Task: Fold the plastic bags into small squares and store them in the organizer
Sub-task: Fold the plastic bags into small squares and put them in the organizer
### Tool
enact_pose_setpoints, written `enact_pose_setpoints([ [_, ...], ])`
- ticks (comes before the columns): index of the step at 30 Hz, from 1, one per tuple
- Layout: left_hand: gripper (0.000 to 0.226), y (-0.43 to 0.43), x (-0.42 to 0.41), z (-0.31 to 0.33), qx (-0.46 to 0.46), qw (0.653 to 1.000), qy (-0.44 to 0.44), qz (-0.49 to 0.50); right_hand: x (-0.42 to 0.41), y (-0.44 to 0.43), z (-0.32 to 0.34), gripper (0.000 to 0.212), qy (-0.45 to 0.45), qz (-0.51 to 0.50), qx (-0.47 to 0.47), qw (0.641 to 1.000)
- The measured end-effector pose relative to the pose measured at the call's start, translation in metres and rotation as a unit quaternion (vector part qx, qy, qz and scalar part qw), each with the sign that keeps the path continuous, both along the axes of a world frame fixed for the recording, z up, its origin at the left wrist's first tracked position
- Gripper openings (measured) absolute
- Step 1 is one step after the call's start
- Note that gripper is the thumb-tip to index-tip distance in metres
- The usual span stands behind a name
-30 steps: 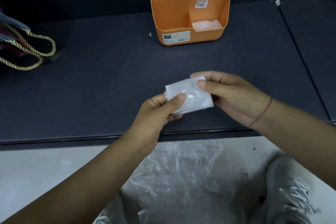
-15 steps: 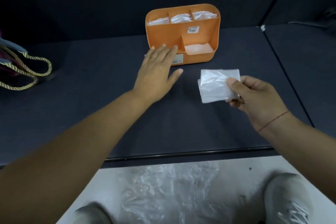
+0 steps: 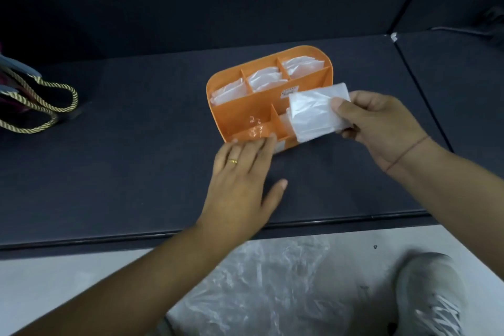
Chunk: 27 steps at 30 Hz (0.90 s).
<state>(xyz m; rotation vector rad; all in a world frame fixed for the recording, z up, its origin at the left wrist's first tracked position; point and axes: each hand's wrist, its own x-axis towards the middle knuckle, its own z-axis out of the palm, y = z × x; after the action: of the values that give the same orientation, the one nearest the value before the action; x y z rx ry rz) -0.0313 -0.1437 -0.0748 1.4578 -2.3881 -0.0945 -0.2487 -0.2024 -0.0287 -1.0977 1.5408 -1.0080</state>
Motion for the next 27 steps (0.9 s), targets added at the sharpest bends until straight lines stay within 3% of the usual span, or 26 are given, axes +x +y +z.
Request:
enact_pose_setpoints([
  [3, 0.063, 0.026, -0.004, 0.001, -0.007, 1.0, -0.01, -0.015, 0.005, -0.008, -0.011, 0.018, 0.152, 0.02, -0.026, 0.988],
  [6, 0.061, 0.032, 0.0, 0.003, -0.048, 0.999, -0.015, -0.012, 0.009, -0.014, -0.024, 0.009, 0.305, 0.009, -0.042, 0.951],
  [9, 0.063, 0.018, 0.008, 0.011, -0.076, 0.996, 0.017, 0.04, 0.018, -0.017, -0.032, 0.017, 0.373, -0.013, -0.055, 0.926],
  [13, 0.082, -0.013, 0.021, 0.015, -0.031, 0.993, 0.045, 0.106, 0.028, -0.023, -0.033, 0.019, 0.455, 0.0, -0.044, 0.889],
  [18, 0.099, -0.021, 0.027, 0.012, 0.01, 0.993, 0.043, 0.11, 0.027, -0.021, -0.029, 0.022, 0.474, 0.016, -0.095, 0.875],
  [20, 0.099, -0.019, 0.025, 0.012, 0.007, 0.992, 0.045, 0.115, 0.025, -0.014, -0.027, 0.032, 0.45, 0.005, -0.133, 0.883],
  [22, 0.099, -0.018, 0.025, 0.012, 0.002, 0.992, 0.039, 0.118, 0.022, -0.005, -0.026, 0.028, 0.428, -0.007, -0.15, 0.891],
  [24, 0.099, -0.017, 0.024, 0.011, -0.001, 0.992, 0.037, 0.121, 0.019, 0.002, -0.026, 0.019, 0.425, 0.0, -0.119, 0.898],
  [27, 0.1, -0.014, 0.02, 0.01, -0.004, 0.991, 0.046, 0.126, 0.021, 0.002, -0.023, 0.017, 0.402, 0.038, 0.023, 0.914],
])
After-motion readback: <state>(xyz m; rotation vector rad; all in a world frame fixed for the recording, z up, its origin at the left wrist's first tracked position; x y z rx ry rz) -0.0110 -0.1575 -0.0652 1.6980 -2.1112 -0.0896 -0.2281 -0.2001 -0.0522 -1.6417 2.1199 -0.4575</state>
